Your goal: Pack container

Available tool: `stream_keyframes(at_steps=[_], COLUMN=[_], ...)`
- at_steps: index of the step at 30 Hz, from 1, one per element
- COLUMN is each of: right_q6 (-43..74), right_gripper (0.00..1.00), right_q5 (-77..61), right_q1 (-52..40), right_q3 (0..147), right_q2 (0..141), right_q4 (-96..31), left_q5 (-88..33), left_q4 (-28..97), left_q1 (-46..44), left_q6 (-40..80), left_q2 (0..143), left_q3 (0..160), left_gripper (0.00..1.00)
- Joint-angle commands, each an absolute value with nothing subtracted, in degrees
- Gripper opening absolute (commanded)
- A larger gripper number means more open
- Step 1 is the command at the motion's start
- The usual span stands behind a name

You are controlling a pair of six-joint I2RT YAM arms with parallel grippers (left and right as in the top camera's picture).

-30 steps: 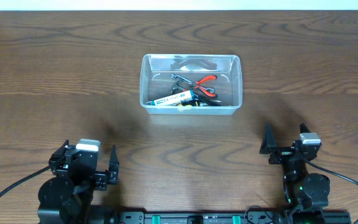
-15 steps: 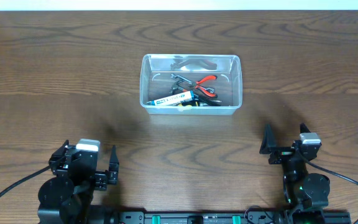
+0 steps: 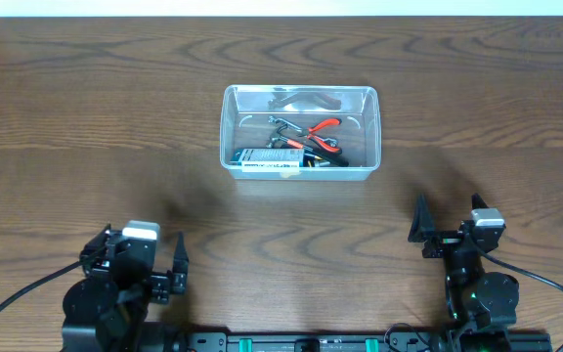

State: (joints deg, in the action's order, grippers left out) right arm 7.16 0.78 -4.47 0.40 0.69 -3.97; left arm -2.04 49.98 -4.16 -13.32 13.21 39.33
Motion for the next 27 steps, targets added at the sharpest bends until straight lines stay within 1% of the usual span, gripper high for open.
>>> stream_keyframes(at_steps=[1,5,8,12,16,19,22,27], right_q6=[6.6,6.6,6.6,6.6,6.6,6.6,6.6,6.6], right_gripper=[0.99,0.99,0.99,0.99,0.99,0.99,0.99,0.99], right_q5=[-0.1,-0.1,-0.1,-0.1,-0.1,-0.1,-0.1,-0.1], right_q1=[-5.0,-5.0,-5.0,-5.0,-5.0,-5.0,-5.0,-5.0], right_q3=[0.3,0.3,0.3,0.3,0.3,0.3,0.3,0.3], right_q2=[0.3,0.3,0.3,0.3,0.3,0.3,0.3,0.3], right_q4=[-4.3,-4.3,-4.3,-4.3,-4.3,-4.3,-4.3,-4.3], left_q5=[-8.6,-10.0,-9.8,-7.9,-6.2,-4.6,-3.3,-3.4], left_q4=[50.3,45.2,38.4,24.0,5.9,-4.1,-8.5,-6.8], left_q1=[-3.9,-3.9,-3.9,-3.9,-3.9,-3.9,-3.9,-3.9], left_q6=[-10.8,-5.0,-4.8,-4.8,-4.8,-5.3,-5.4,-5.3], left_q2=[11.6,6.0,0.9,0.5,0.1,0.1,0.1,0.1], left_q3=[38.7,33.6,26.9,18.7,11.1,6.4,2.9,0.2], left_gripper=[0.98,0.98,0.98,0.98,0.98,0.98,0.98,0.98])
